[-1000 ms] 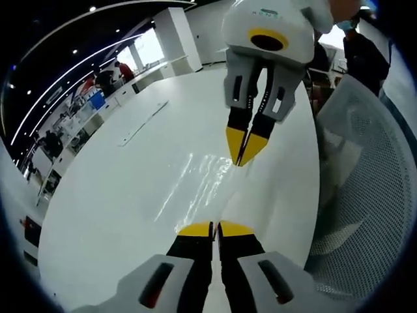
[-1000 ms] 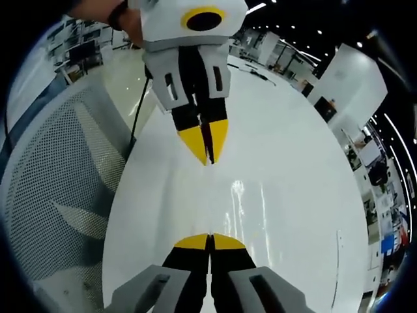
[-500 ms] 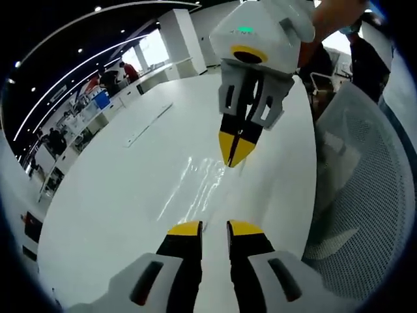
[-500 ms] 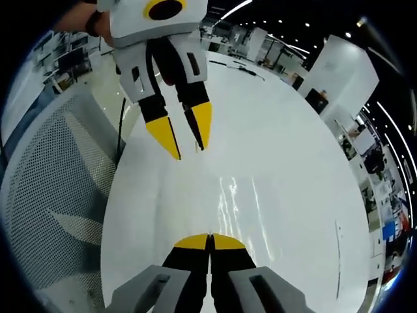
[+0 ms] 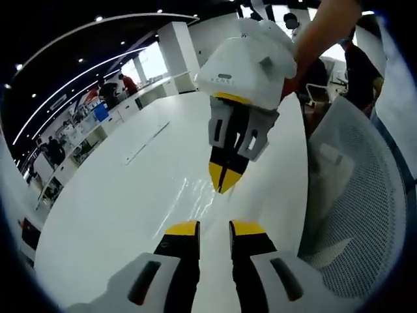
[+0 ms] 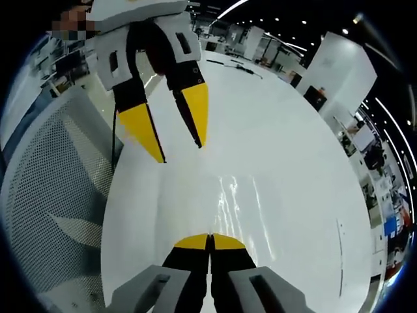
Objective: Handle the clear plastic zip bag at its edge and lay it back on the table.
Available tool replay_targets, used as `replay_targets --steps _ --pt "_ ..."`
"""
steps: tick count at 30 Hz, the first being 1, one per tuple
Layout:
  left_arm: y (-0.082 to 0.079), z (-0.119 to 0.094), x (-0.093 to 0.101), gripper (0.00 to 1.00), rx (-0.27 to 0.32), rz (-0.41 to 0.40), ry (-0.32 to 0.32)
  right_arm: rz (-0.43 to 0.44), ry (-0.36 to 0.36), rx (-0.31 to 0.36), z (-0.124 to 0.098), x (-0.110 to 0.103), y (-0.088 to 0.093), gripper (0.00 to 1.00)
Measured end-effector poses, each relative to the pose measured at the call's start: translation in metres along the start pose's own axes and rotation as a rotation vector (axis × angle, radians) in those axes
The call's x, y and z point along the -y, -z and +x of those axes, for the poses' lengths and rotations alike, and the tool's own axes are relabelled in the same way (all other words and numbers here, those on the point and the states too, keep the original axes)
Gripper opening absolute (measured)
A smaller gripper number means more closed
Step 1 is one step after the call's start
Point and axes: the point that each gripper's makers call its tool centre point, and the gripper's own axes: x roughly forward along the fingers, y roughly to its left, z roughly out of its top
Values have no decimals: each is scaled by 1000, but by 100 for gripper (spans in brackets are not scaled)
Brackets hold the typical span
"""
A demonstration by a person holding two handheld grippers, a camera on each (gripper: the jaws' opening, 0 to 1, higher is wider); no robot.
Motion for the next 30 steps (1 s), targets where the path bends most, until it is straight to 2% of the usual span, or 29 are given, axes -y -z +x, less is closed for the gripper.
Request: replay_targets --steps 9,18,25,30 --pt "-15 23 21 15 -5 92 43 8 6 5 -6 2 0 0" --pt "-20 37 19 13 -7 138 38 12 8 10 -7 3 2 0" --pt "-10 45 18 12 -53 174 35 11 6 9 -8 1 2 0" --pt "-1 49 15 5 -83 208 17 13 3 11 -7 0 1 0"
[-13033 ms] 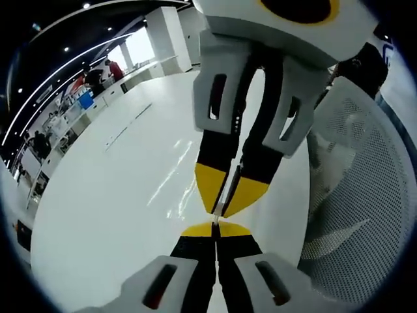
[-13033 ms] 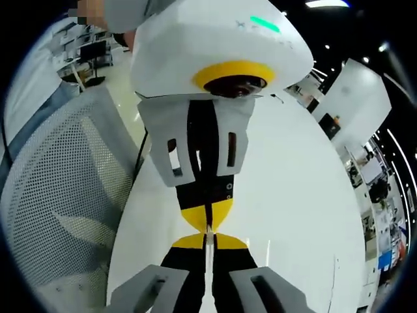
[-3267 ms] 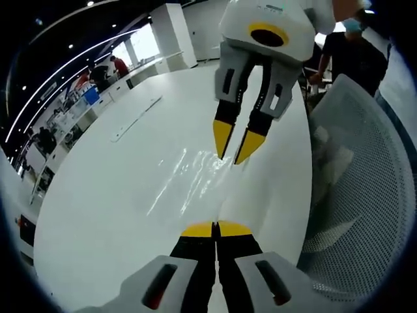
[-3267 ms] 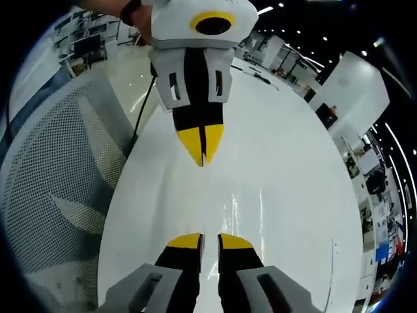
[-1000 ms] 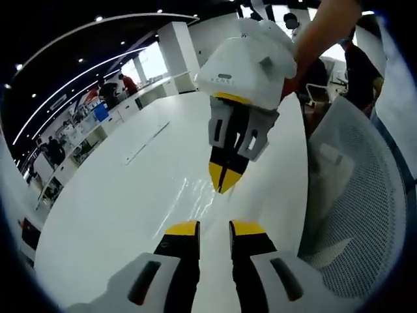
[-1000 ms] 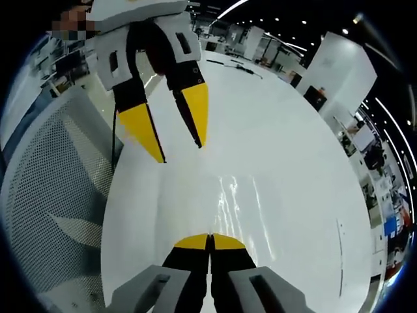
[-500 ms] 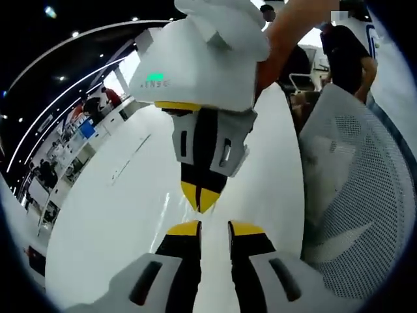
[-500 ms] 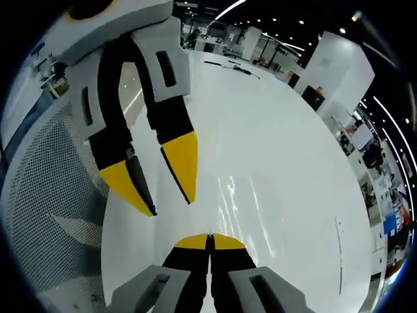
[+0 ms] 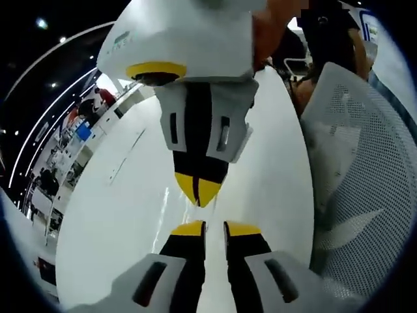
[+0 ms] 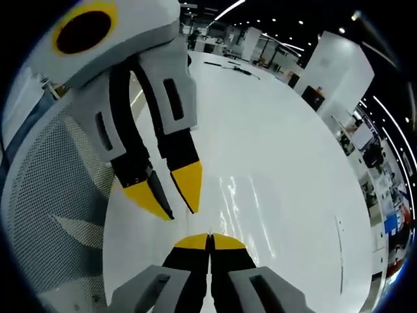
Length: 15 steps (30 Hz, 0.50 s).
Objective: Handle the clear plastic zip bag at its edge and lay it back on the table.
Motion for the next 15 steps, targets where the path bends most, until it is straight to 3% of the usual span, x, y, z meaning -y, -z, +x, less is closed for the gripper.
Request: replay_targets --steps 5,15 --pt "2 1 0 0 -5 1 -2 1 -7 -1 0 -3 0 0" --pt "5 1 2 0 -9 -2 9 2 -4 2 0 -2 0 0"
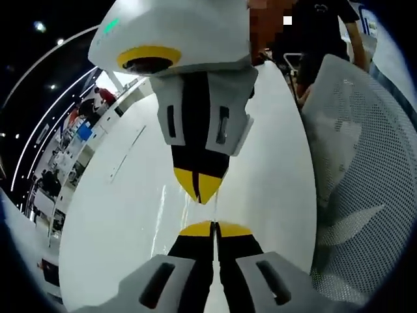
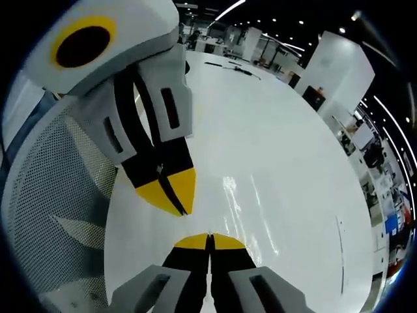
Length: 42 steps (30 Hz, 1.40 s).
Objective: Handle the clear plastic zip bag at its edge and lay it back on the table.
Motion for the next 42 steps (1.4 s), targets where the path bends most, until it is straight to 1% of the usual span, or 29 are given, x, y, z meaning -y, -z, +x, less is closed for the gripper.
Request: replay_targets --steps 5,11,16,20,23,27,30,34,36,42 --pt "0 0 2 0 -3 13 5 8 9 3 -1 2 -1 0" --pt "0 0 2 0 1 14 5 61 30 20 -1 10 -3 0" --pt "-1 0 3 0 2 24 11 61 46 20 -2 14 -4 0" --pt "-3 0 5 0 2 26 18 82 62 28 -6 18 -6 0" --pt "-2 1 8 0 -4 45 26 97 81 35 -9 25 -9 0" --pt "-2 1 10 0 -1 48 32 122 97 44 -14 32 -13 0" --pt "-2 2 11 0 -1 48 29 130 110 30 -11 38 -11 0" --pt "1 4 15 0 0 38 38 162 134 41 -16 49 -13 0" --pt "2 5 18 0 1 37 44 171 139 46 -20 51 -15 0" --pt "3 6 22 0 0 29 53 180 149 40 -24 56 -15 0"
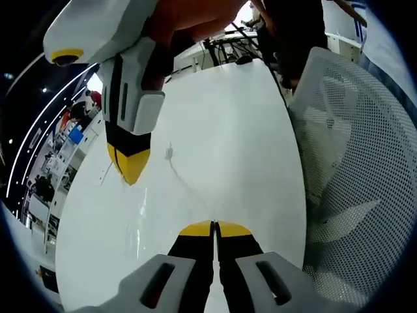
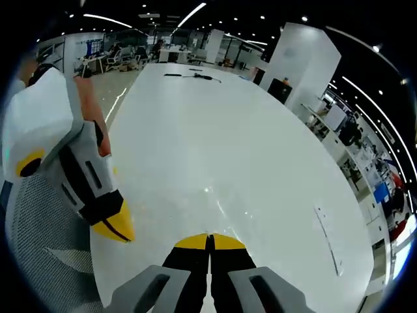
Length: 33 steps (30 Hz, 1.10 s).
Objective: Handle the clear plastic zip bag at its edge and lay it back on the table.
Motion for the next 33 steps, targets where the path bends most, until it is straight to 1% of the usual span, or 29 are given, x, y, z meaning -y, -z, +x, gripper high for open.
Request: replay_targets --steps 3,16,27,33 --pt "1 1 1 0 1 -1 2 11 3 2 1 3 0 0" --pt "0 -2 6 0 -3 -6 8 2 -3 -7 -2 -1 -1 0" --pt "0 -2 0 0 -3 -8 -7 -7 -16 -13 -2 -4 3 0" --pt "0 -1 -5 0 -5 -9 -17 -9 -27 -15 0 -10 4 0"
